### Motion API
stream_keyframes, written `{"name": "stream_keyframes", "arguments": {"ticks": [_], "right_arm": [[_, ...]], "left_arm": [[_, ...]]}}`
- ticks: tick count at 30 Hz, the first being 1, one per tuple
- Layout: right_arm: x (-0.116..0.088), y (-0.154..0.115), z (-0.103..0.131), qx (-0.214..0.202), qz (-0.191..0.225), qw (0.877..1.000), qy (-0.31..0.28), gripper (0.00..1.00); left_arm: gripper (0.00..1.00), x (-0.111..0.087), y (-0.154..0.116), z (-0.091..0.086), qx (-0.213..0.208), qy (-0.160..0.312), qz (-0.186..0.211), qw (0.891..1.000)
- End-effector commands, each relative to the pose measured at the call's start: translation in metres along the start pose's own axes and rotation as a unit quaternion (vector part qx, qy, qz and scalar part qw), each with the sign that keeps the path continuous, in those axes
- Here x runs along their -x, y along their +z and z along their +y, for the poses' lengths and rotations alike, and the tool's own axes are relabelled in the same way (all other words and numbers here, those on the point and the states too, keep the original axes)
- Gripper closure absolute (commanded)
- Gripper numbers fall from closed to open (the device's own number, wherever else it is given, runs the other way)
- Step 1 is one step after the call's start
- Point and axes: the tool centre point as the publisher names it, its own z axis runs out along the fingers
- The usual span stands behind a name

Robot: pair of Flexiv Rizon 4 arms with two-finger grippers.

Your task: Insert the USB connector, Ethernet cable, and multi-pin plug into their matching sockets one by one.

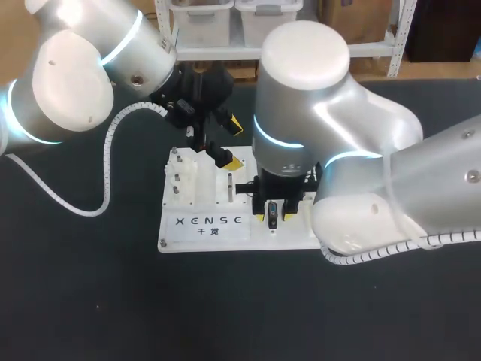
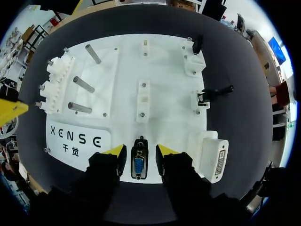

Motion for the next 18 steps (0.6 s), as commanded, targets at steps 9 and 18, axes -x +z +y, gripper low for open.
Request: {"name": "stream_keyframes", "arguments": {"ticks": [9, 18], "right_arm": [[0.000, -0.001, -0.001, 0.004, -0.007, 1.000, -0.010, 1.00], [0.002, -0.015, -0.002, 0.002, -0.030, 0.999, -0.027, 1.00]], "left_arm": [[0.00, 0.001, 0.000, 0.001, -0.001, 0.000, 0.002, 1.000], [0.00, 0.001, 0.000, 0.001, -0.001, 0.000, 0.002, 1.000]]}}
